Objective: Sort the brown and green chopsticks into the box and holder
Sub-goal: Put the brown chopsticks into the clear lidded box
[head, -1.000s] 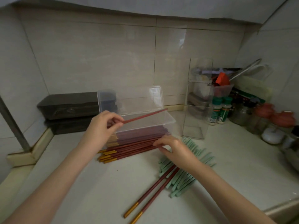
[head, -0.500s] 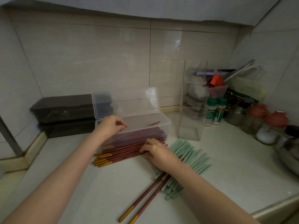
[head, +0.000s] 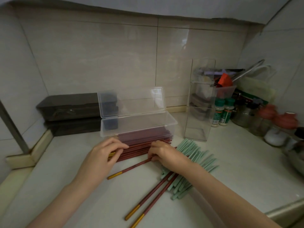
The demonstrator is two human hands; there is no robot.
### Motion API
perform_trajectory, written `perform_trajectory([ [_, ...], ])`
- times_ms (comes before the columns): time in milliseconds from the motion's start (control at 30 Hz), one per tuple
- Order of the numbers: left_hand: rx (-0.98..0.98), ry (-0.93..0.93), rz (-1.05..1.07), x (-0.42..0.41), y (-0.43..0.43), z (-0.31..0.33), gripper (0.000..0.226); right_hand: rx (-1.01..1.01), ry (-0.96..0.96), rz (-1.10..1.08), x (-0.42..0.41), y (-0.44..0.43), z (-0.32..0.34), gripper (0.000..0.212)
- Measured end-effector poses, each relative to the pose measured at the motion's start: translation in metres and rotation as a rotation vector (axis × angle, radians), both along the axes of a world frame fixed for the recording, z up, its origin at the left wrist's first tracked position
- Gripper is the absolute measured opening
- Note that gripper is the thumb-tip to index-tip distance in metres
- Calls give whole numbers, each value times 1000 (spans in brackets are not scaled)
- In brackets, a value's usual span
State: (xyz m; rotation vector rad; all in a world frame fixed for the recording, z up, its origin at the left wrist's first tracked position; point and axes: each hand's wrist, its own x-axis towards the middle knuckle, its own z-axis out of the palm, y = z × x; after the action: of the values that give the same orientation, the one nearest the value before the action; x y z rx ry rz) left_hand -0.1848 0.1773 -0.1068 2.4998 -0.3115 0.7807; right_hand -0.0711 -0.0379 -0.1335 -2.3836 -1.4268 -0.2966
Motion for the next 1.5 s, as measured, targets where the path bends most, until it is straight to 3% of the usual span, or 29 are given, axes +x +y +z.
perform_trajectory([
  [200, -102, 201, 48, 7, 20, -27, 32, 68, -195, -39, 3, -17, 43, 1],
  [333, -25, 261, 86, 9, 17, -33, 16, 159, -245, -177, 13, -25, 86, 5],
  [467, 54, 252, 87, 13, 13, -35, 14, 201, -148, -276, 29, -6, 102, 8],
  [700, 63, 214, 79, 9, 8, -38, 8, 88, 79, -253, 50, 32, 78, 12],
  [833, 58, 186, 91, 8, 7, -38, 8, 206, 173, -250, 41, 27, 69, 15],
  [1100, -184, 91, 29, 7, 6, -31, 11, 434, -17, -171, -3, -11, 34, 11],
  [1333, -195, 3, 77, 21, 10, 17, 18, 571, 25, -202, -30, -31, 21, 13],
  [1500, -149, 184, 76, 59, 12, 52, 19, 546, 77, -215, -29, -36, 19, 12],
])
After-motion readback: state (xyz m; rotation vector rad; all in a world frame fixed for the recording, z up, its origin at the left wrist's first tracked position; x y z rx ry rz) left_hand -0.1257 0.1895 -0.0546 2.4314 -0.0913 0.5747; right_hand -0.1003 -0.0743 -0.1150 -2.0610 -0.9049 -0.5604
